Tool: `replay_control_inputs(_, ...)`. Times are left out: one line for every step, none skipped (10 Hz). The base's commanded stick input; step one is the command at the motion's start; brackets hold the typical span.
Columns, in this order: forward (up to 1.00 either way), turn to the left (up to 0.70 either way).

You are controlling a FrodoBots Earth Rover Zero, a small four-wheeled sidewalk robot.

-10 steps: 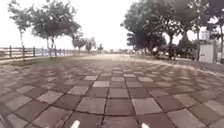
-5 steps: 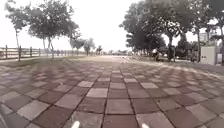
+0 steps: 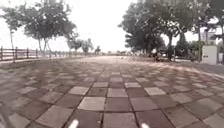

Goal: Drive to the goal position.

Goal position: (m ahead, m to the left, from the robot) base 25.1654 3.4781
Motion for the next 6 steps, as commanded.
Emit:
replay_control_inputs(0.70,0.00)
replay_control_inputs(0.70,0.00)
replay_control_inputs(0.70,0.00)
replay_control_inputs(0.70,0.00)
replay_control_inputs(0.70,0.00)
replay_control_inputs(0.70,0.00)
